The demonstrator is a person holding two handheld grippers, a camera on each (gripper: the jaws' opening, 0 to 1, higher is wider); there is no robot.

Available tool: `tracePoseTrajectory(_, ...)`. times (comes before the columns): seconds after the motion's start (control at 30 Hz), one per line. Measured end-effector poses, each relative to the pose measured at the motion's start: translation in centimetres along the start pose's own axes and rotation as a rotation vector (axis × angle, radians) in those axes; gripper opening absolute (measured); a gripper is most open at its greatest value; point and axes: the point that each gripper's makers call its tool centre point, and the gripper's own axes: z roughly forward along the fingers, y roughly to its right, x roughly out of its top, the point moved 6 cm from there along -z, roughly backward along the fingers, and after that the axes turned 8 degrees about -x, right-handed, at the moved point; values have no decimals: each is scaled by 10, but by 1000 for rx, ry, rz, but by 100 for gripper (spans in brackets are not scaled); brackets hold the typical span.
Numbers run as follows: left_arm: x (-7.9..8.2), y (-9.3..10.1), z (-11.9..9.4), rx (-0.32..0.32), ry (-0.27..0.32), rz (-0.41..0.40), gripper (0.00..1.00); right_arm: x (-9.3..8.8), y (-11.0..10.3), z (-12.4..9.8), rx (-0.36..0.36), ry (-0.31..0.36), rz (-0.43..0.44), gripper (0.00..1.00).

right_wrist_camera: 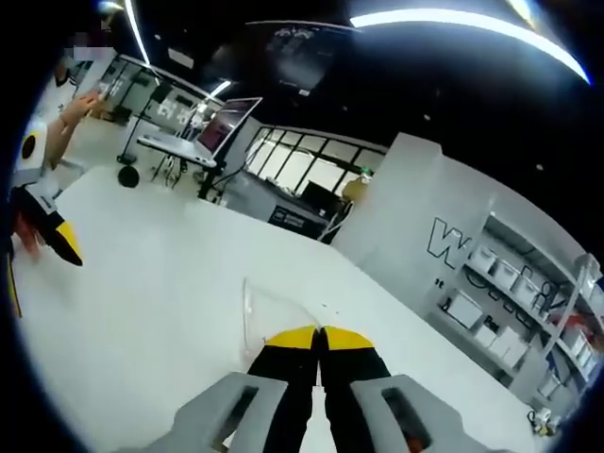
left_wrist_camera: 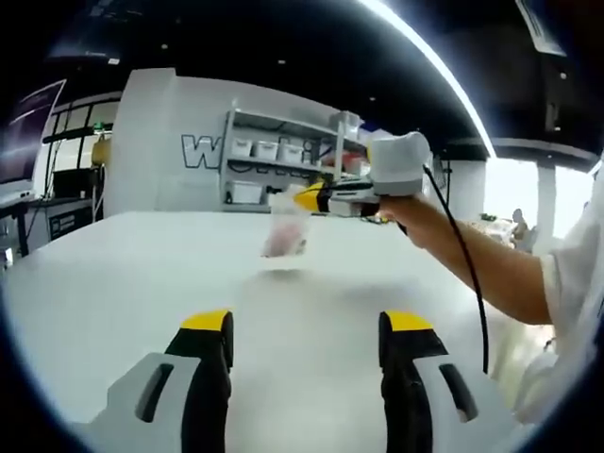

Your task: Open the resealable bag by pulling the two sides of the seal apart until the entire bag opening is separated and visibly accessible.

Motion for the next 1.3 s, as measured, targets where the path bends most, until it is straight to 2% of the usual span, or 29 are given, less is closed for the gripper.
tracePoseTrajectory(0.6,-1,-1,-2,-4,1,-2,60,-4,14,20,-14,-13,10,0)
tracePoseTrajectory(1.3,-3,0,-1,-12,-11,-7,59,-22,37,53,-29,-40,45,0)
